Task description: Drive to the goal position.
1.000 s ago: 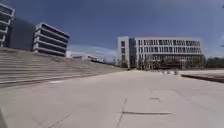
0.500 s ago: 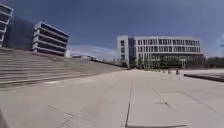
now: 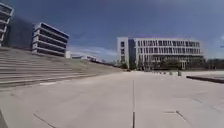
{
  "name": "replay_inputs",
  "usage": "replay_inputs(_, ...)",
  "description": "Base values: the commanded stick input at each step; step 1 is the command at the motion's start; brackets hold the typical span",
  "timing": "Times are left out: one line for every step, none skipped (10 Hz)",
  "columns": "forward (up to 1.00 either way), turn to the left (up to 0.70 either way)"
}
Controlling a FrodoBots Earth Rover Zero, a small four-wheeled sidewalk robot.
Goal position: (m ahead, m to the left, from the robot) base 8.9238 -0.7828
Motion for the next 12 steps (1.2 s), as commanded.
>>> replay_inputs(0.7, 0.0)
replay_inputs(0.7, 0.0)
replay_inputs(0.7, 0.0)
replay_inputs(0.7, 0.0)
replay_inputs(0.7, 0.0)
replay_inputs(0.7, 0.0)
replay_inputs(0.7, -0.02)
replay_inputs(0.7, -0.11)
replay_inputs(0.7, -0.26)
replay_inputs(0.7, -0.3)
replay_inputs(0.7, -0.08)
replay_inputs(0.7, 0.0)
